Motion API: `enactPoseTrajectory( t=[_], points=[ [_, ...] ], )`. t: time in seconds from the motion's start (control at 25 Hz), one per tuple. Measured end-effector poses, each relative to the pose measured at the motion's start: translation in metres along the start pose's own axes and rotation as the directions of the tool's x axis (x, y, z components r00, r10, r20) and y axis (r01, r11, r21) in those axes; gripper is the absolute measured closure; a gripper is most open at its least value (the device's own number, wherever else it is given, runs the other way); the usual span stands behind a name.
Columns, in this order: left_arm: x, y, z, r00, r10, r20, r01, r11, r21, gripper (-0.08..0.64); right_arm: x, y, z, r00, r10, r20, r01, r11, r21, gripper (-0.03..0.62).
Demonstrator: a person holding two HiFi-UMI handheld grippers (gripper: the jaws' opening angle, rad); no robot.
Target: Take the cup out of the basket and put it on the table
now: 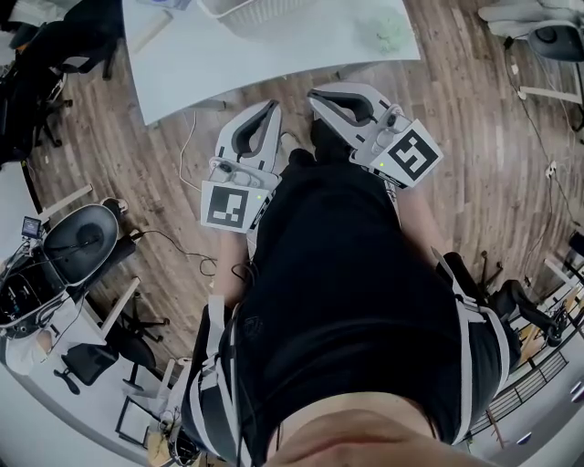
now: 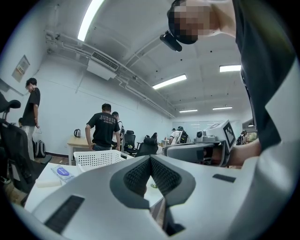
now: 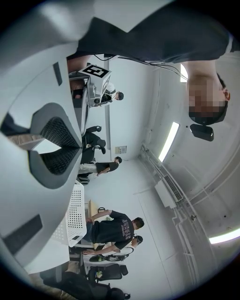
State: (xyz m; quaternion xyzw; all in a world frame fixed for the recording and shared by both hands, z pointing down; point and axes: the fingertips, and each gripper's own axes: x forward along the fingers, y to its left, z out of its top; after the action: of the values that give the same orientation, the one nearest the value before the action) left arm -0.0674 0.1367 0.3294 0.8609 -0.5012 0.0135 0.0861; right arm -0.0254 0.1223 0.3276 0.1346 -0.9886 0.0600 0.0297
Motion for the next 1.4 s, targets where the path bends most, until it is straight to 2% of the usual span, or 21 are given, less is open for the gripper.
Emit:
enactPoseTrajectory(
  t=[0.52,0.92,1.4],
  points=[
    [0.042,0.007,0.01,0.999,0.035,0.004,-0.035,0.999,-0.014,0.541,-0.001,-0.047,0.015,0.999,0.024,0.041,-0.024,1.0,0.017,0.574],
    [0.092,0.009,0.025,0.998,0.069,0.016,-0.069,0.998,-0.012,0.541,-0.006,-0.097,0.021,0.996,0.072,0.044,-0.072,0.997,-0.005,0.574],
    [0.143,0.01,0.032,0.991,0.135,0.026,-0.133,0.988,-0.074,0.541,-0.013,-0.147,0.02,0.989,0.142,0.038,-0.143,0.99,0.013,0.574]
  ],
)
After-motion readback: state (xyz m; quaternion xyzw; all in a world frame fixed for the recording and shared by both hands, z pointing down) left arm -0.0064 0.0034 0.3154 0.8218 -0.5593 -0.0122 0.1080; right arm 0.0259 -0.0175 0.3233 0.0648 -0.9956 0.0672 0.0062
